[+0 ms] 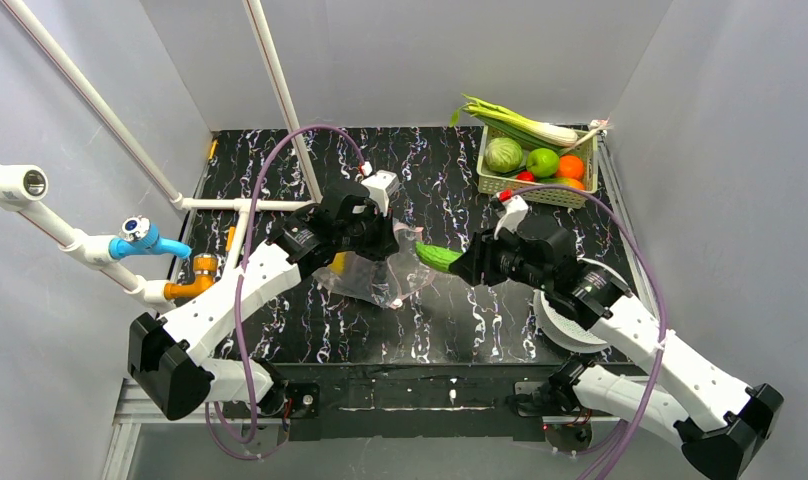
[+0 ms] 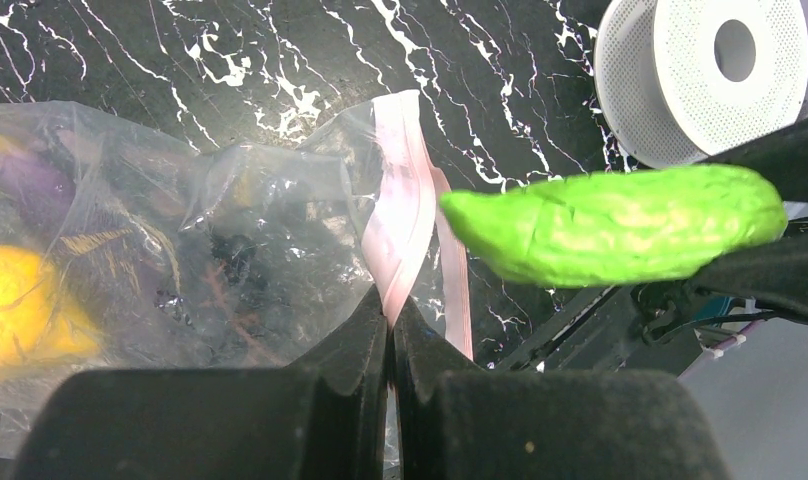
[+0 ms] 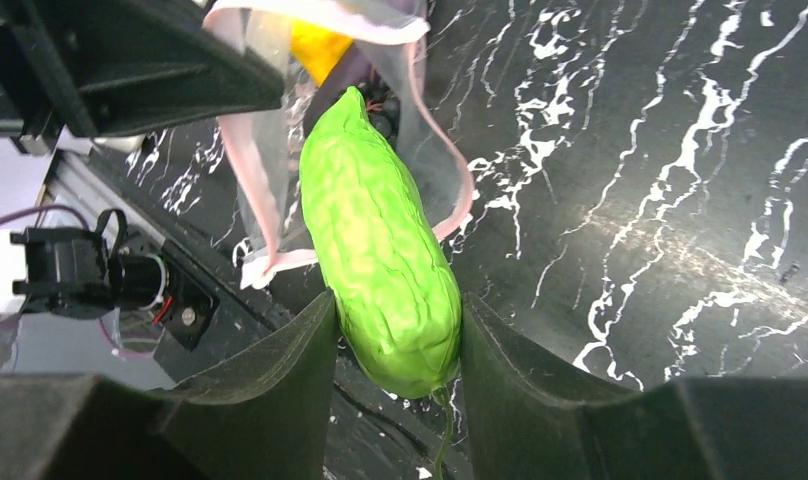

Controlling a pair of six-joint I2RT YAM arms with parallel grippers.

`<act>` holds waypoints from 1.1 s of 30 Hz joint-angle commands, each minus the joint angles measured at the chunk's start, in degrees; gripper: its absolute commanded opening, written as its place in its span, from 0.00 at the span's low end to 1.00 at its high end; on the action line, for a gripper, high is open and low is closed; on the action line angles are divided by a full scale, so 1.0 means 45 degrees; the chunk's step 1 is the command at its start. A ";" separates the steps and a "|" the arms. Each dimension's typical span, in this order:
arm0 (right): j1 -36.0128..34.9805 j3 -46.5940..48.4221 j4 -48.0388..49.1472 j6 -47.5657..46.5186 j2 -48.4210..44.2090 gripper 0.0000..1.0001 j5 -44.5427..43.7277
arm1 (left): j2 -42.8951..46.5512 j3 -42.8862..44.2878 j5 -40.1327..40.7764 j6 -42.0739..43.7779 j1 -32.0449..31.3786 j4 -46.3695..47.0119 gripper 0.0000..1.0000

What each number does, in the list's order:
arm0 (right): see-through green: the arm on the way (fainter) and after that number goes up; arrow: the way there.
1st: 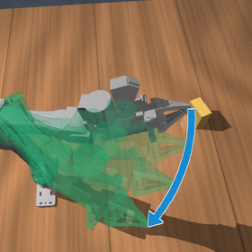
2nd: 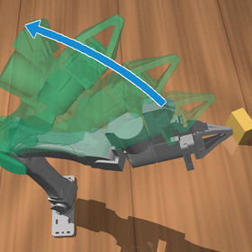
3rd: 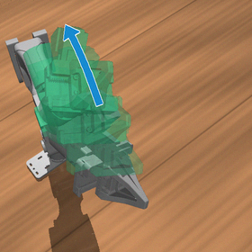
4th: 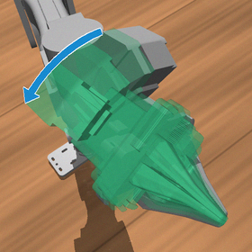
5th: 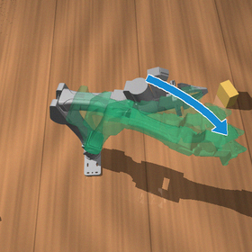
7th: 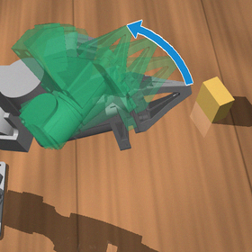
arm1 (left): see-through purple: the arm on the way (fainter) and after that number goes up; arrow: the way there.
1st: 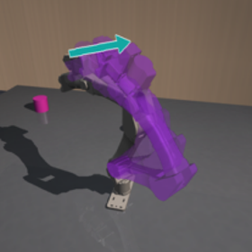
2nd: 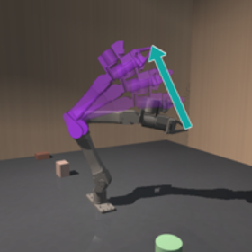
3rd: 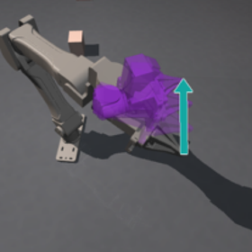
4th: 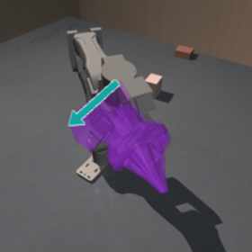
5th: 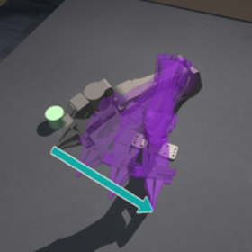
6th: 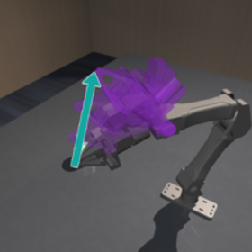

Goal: Place the food in the zip-top bag and seal the zipper
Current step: Place the fake vegetable in the zipper food storage bag.

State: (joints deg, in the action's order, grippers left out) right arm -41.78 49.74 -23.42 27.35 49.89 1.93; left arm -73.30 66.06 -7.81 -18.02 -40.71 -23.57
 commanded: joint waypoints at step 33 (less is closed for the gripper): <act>-0.1067 0.3141 0.3757 0.1566 0.6485 0.56 -0.0799 | 0.2116 -0.0965 -0.0765 0.0135 -0.0055 0.1674 0.00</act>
State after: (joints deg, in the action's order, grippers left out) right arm -46.37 60.36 -8.43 34.52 78.59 -0.05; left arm -66.92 62.19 -10.96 -18.00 -40.73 -17.98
